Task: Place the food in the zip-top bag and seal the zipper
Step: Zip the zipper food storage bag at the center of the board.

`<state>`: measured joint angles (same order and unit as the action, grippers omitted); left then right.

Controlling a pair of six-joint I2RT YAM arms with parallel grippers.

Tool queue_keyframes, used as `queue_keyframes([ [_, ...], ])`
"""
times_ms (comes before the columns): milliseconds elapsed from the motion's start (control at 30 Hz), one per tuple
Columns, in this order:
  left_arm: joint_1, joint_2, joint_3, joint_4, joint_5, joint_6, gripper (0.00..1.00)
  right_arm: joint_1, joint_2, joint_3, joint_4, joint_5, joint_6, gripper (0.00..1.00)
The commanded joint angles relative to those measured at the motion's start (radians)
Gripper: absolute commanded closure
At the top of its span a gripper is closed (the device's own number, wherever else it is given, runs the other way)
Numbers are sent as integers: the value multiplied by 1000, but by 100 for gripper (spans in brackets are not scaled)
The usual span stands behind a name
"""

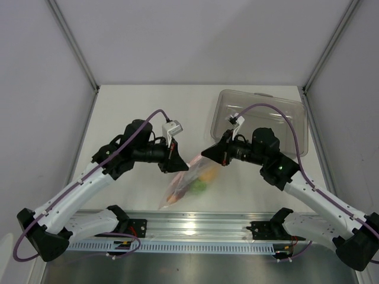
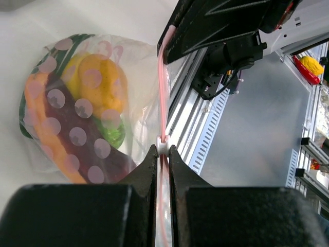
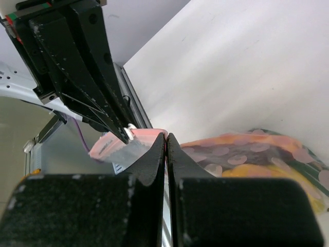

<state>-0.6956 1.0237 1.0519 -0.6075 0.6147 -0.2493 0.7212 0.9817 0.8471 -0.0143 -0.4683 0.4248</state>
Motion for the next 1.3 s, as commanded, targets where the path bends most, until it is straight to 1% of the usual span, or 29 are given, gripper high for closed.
queue_keyframes([
  [0,1,-51,46,-89,-6,25,100,-35,-32,26,19,71,-7,100],
  [167,1,-96,69,-132,-36,28,99,-54,-41,38,-29,83,-11,100],
  [467,2,-163,134,-221,-70,39,99,-60,-81,32,-50,86,-9,100],
  [500,1,-166,135,-221,-66,41,99,-60,-92,27,-41,60,-14,100],
  [533,2,-165,140,-221,-63,42,99,-65,-98,21,0,-20,-17,100],
  [567,2,-162,138,-221,-61,42,99,-68,-103,14,41,-70,-20,100],
  [600,1,-156,141,-221,-58,44,99,-69,-100,10,65,-114,-23,95],
  [633,2,-154,146,-218,-55,44,99,-72,-91,17,74,-188,-29,85],
  [667,1,-151,146,-215,-49,44,99,-72,-77,29,65,-220,-41,75],
  [700,1,-146,148,-212,-46,44,99,-74,-65,43,54,-257,-73,61],
  [733,2,-143,148,-209,-40,42,99,-75,-31,71,36,-338,-90,56],
  [767,2,-143,149,-207,-38,42,99,-75,-14,88,24,-374,-106,51],
  [800,2,-143,148,-206,-35,44,99,-75,4,107,11,-401,-125,42],
  [833,2,-142,146,-207,-33,44,99,-75,41,144,-50,-429,-167,38],
  [867,2,-142,146,-206,-32,44,99,-74,61,164,-77,-484,-190,36],
  [900,1,-142,140,-206,-30,44,100,-74,78,182,-122,-507,-236,32],
  [933,2,-143,140,-204,-27,42,99,-74,110,208,-139,-524,-260,31],
  [1033,2,-148,125,-193,-21,36,99,-75,141,230,-151,-526,-297,29],
  [1200,1,-151,115,-190,-10,33,100,-63,219,274,-128,-636,-291,32],
  [1267,2,-149,117,-189,-9,33,99,-52,239,290,-142,-645,-308,32],
])
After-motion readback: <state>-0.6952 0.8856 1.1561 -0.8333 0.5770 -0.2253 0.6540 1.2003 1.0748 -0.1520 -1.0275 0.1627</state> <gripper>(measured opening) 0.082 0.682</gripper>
